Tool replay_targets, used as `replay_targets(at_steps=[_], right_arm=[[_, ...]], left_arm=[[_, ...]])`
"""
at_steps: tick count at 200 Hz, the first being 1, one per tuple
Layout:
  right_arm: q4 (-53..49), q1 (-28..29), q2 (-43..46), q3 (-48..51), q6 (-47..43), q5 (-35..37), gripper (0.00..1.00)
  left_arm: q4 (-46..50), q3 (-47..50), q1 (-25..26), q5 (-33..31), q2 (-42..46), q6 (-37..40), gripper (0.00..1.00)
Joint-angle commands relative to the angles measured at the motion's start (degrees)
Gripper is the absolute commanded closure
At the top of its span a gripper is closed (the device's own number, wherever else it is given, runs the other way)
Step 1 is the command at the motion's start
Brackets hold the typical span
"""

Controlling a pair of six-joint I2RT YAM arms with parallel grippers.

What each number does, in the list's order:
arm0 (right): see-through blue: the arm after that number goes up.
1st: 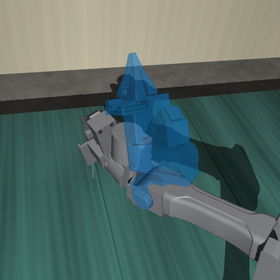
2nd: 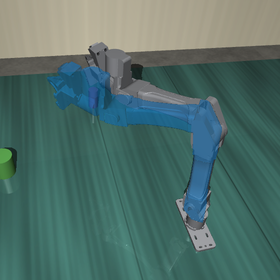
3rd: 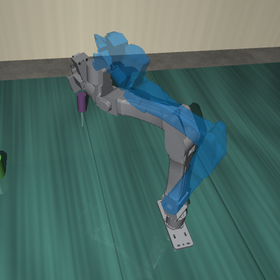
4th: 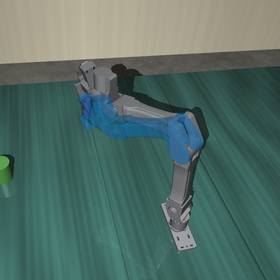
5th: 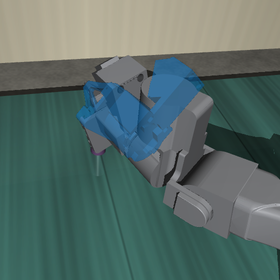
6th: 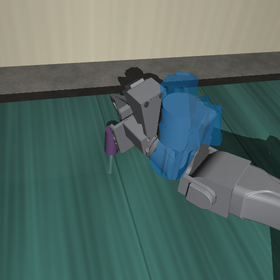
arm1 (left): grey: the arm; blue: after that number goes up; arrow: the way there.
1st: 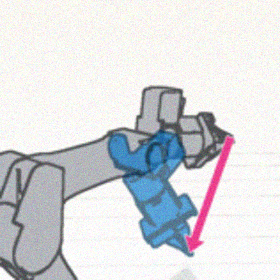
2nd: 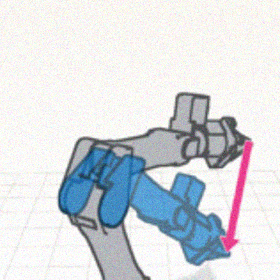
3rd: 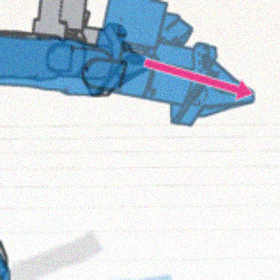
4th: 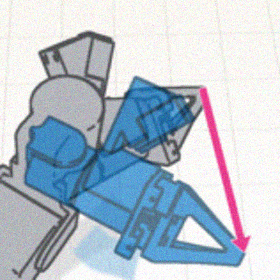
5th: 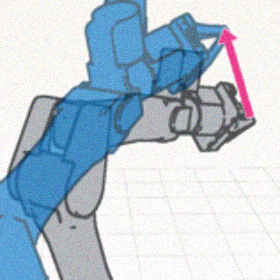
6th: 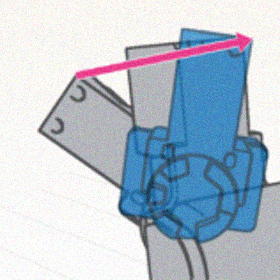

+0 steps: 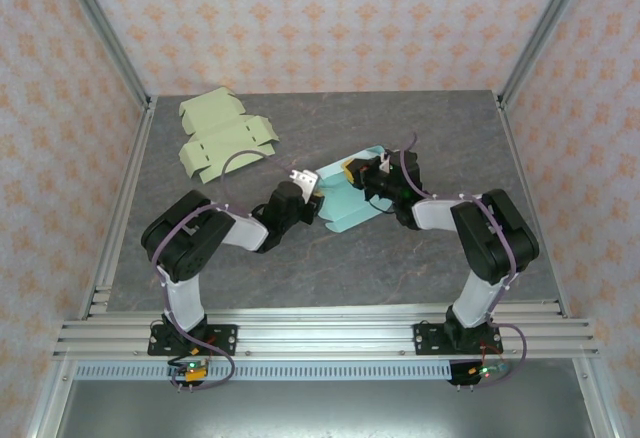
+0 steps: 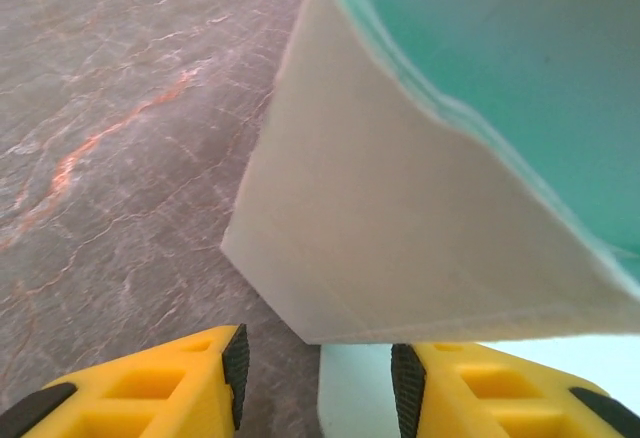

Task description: Fold the paper box

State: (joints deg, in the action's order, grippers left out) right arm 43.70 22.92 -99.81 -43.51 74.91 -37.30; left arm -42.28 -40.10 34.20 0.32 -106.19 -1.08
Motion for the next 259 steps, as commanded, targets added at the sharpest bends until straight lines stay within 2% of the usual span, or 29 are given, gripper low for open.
replay_targets(at_steps=[1,36,79,87,117,140,166,190,223,243,259], right_arm=[[-4.2,0.8,0.0,-0.9,-1.0,1.5,1.00],[-4.0,0.8,-2.5,-4.0,-2.7,3.0,1.00],[6.7,0.9,-8.7,-6.7,-3.9,2.6,0.98],[8.5,1.0,-9.8,-6.8,-3.7,2.7,0.98],[14.6,0.9,-12.7,-5.4,-2.8,3.5,0.98],[17.2,1.1,-12.9,-3.3,-1.2,3.6,0.98],[18.1,1.7,-11.7,-1.6,0.6,3.8,0.98],[17.6,3.8,-10.5,-0.9,2.1,6.2,0.98],[17.2,6.9,-9.5,-0.4,4.1,10.4,0.98],[16.5,7.9,-9.0,0.1,5.3,12.4,0.98],[15.7,8.1,-8.4,0.9,5.8,13.7,0.94]], left_arm=[[-5.3,1.9,0.3,-3.5,4.2,1.1,0.55],[-2.3,1.3,-0.6,1.0,5.5,3.3,0.53],[-2.9,0.4,-2.6,6.5,5.1,-0.1,0.49],[-2.4,0.4,-2.8,6.2,5.4,-0.1,0.46],[0.1,-0.7,-4.5,6.5,4.7,-0.9,0.45],[4.4,-3.3,-4.6,2.6,3.0,-1.1,0.46],[4.3,-3.8,-4.5,3.0,2.0,-1.2,0.46],[4.7,-4.5,-4.0,2.6,1.4,-1.1,0.46],[6.7,-6.8,-1.8,-2.0,-0.3,-1.3,0.47],[5.2,-6.9,-1.6,-5.1,-1.2,-4.9,0.50],[4.2,-6.8,-1.5,-6.7,-1.4,-7.3,0.58]])
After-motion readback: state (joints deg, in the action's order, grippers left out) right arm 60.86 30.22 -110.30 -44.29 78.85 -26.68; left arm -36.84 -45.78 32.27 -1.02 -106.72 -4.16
